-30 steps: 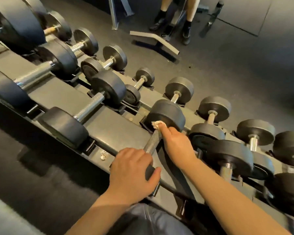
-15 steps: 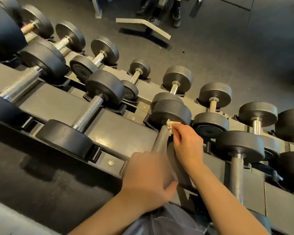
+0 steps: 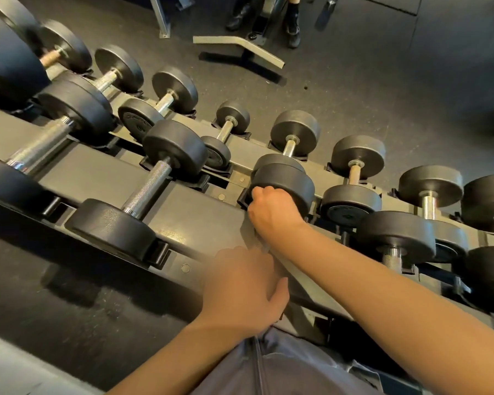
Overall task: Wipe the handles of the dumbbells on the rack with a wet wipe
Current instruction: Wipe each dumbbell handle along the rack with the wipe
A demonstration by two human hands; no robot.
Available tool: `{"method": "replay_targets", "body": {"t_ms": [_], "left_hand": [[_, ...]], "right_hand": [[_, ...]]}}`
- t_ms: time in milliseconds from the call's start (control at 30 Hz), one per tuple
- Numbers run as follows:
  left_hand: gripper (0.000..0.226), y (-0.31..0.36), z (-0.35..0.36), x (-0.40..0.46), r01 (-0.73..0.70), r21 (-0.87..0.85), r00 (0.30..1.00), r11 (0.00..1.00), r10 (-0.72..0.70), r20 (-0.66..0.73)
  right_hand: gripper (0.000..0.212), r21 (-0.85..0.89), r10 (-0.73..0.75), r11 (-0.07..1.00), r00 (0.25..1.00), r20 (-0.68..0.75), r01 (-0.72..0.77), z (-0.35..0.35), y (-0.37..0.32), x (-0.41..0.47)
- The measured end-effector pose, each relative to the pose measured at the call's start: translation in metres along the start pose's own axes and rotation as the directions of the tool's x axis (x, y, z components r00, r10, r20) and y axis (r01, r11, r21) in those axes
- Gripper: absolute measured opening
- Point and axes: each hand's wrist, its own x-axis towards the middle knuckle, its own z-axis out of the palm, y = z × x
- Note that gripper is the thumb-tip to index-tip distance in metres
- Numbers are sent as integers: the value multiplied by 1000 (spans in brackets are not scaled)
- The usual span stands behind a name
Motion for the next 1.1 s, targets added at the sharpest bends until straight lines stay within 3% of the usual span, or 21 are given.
{"method": "replay_targets", "body": {"t_ms": [100, 167, 267, 367, 433, 533, 633, 733, 867, 1100], "left_hand": [[31, 2, -2, 0, 24, -8, 1000, 1000, -24, -19], [30, 3, -2, 0, 17, -2, 999, 1000, -17, -36], [29, 2, -1, 1, 1, -2, 999, 1000, -1, -44], [27, 1, 1, 0, -7, -12, 999, 1000, 7, -47], [26, 1, 0, -1, -11, -34, 999, 999, 9, -49], [25, 1, -1, 0, -16, -48, 998, 999, 13, -59], [24, 1, -2, 0, -27, -51, 997, 998, 24, -68], [23, 1, -2, -1, -31, -53, 997, 998, 27, -66], [22, 0, -4, -1, -45, -60, 996, 997, 41, -75], [21, -1, -1, -2, -59, -77, 990, 995, 48, -130]], "right_hand": [[37, 136, 71, 988, 997, 21, -74, 1, 6, -9], [37, 290, 166, 946, 985, -46, -146, 13, 7, -21], [44, 477, 338, 855, 916, -218, -202, 32, 3, -34], [40, 638, 464, 745, 839, -285, -195, 52, -2, -36], [30, 763, 549, 614, 804, -229, -202, 58, -9, -36], [10, 897, 670, 310, 742, 28, -315, 64, -13, -34], [8, 941, 727, 235, 686, -4, -244, 72, -20, -34], [7, 926, 725, 296, 686, -58, -235, 77, -20, -34], [26, 743, 607, 607, 769, -203, -283, 78, -4, -29], [24, 607, 496, 776, 760, -419, -172, 68, 16, -36]]}}
